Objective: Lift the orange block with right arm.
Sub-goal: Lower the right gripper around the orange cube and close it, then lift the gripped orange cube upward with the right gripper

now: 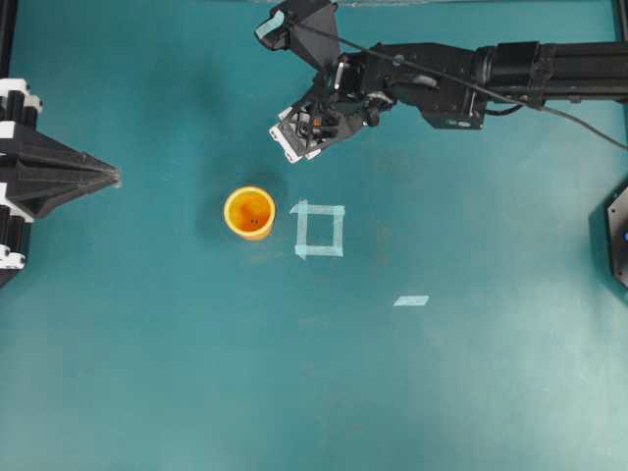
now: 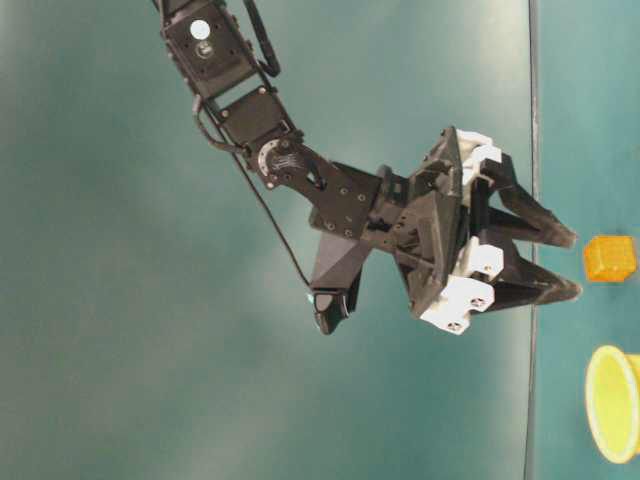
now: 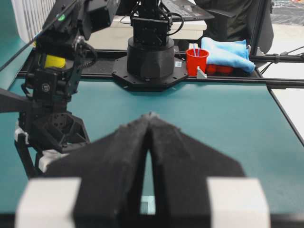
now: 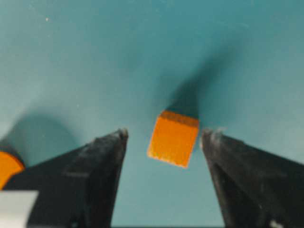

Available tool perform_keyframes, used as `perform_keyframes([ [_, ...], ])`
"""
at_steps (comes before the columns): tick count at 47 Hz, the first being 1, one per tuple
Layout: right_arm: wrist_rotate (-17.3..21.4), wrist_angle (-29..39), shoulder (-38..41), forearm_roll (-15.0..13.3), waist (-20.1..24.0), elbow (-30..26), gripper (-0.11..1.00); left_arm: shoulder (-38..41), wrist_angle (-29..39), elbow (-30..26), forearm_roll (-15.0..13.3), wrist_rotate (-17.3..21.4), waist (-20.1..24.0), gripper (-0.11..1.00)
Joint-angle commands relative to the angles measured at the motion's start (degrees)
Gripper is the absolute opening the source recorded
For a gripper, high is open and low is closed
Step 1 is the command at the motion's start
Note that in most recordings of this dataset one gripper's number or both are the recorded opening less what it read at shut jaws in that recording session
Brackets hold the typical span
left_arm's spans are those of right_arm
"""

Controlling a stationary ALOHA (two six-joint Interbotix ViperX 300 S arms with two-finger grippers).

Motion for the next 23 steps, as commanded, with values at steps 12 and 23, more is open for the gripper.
perform_keyframes([
  [12,0.4,-1.0,0.4,-0.2,0.2,-1.3,0.63,0.4,-0.3,-1.6,0.1,0.0,-0.1,0.0],
  [23,0.5,-2.0,1.6,-0.2,0.2,-1.4,0.63,0.4,-0.3,-1.6,0.1,0.1,0.0,0.0],
])
